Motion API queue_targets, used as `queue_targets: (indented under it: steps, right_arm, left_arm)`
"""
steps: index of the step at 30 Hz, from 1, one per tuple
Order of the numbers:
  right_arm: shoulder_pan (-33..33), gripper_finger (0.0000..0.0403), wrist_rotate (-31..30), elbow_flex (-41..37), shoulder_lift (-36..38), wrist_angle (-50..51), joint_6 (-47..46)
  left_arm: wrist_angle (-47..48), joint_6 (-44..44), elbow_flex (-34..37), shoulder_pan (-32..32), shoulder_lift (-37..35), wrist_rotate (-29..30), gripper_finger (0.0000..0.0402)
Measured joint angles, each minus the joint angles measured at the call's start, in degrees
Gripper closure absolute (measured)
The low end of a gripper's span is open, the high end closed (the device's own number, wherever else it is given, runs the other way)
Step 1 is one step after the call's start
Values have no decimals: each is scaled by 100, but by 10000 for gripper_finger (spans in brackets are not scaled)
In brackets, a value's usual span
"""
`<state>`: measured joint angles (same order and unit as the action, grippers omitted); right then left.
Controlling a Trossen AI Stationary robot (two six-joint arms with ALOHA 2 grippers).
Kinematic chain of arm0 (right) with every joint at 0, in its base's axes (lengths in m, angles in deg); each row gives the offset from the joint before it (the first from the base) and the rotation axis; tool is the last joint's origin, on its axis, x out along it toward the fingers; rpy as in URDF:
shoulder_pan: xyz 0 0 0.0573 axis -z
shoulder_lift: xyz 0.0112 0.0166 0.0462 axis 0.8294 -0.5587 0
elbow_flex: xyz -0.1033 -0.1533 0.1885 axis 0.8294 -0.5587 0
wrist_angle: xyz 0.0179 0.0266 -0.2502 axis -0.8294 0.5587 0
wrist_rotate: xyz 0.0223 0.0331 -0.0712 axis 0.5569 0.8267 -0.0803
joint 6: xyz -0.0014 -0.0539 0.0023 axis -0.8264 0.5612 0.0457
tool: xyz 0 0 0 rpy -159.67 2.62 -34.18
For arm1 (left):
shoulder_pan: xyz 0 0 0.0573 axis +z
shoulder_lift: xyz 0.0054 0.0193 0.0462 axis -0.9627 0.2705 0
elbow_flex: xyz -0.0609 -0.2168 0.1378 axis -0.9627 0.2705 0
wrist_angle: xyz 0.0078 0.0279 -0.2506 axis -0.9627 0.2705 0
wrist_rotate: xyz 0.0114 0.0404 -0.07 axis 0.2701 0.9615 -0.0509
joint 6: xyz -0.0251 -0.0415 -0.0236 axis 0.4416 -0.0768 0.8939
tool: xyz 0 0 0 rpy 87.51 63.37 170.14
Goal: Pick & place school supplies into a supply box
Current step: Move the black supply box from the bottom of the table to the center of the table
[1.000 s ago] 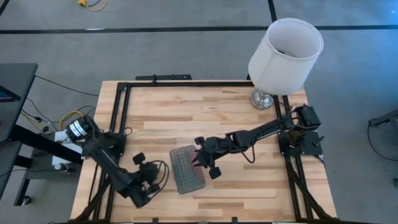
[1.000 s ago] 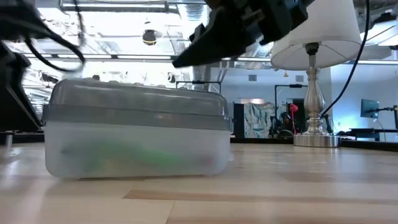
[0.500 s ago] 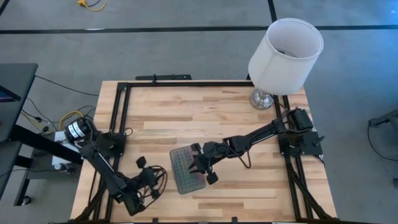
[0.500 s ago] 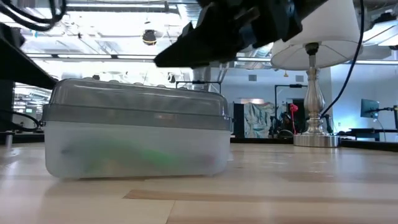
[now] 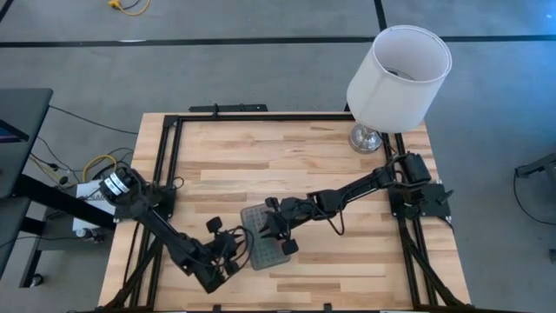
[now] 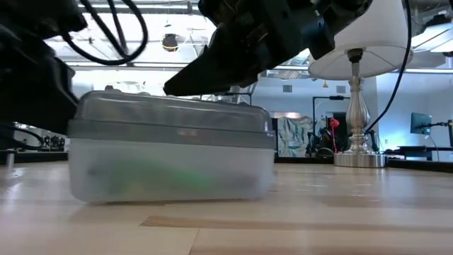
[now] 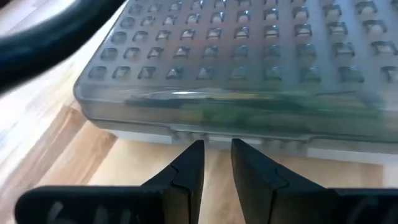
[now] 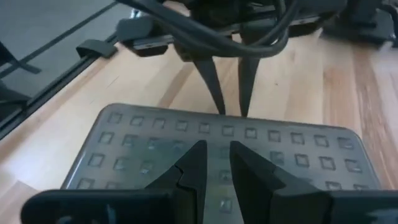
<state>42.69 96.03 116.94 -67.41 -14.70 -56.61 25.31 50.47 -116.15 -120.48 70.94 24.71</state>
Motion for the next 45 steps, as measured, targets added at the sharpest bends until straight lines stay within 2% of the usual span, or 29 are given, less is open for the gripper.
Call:
queue_targets:
  steps: [16, 41, 45]
  right_arm:
    - [37, 337, -439, 0, 0, 675, -415]
    - [331, 337, -557, -79, -111, 751, -572]
    - [371, 337, -535, -70, -286, 679, -653]
  left_arm:
    - [-44, -790, 0, 877, -2, -273, 325]
    - [-70, -1047, 3, 888, -2, -127, 325]
    - [-33, -1045, 11, 793, -3, 200, 325]
